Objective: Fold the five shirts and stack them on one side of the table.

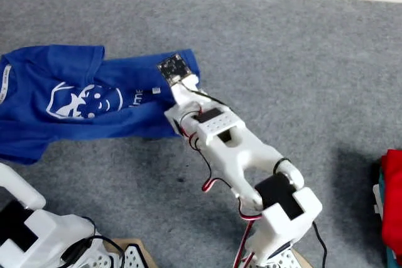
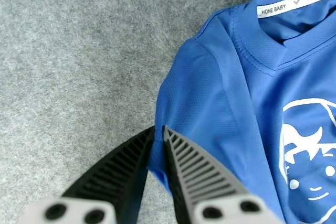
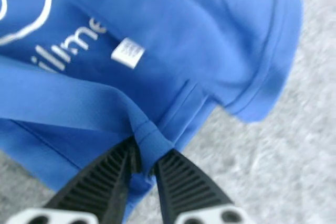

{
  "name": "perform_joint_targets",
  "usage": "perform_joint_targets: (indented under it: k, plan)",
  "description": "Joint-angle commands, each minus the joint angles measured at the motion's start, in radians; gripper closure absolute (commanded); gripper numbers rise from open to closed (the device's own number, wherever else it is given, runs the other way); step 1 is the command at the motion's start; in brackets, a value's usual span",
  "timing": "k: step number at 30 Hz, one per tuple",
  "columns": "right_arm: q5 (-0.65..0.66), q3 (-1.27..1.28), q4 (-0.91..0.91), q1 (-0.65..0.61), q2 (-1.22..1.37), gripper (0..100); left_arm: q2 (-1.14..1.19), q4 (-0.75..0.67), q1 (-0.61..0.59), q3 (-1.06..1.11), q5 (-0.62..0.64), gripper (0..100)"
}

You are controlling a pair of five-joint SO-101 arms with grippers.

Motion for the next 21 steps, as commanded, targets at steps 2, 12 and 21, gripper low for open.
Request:
perform_joint_targets:
  k: [2,12,21]
  plan:
    - [0.021,-0.045,0.05,0.01,-0.074,80.7,-0.005,-0.012,0.015,-0.004,-0.002,97]
    - [0.031,-0.021,0.265,-0.008,-0.223,73.9,-0.007,-0.064,0.015,0.065,-0.002,97]
    - [0.034,0.111,0.196,-0.042,-0.216,73.6,-0.012,-0.078,0.015,0.062,-0.002,97]
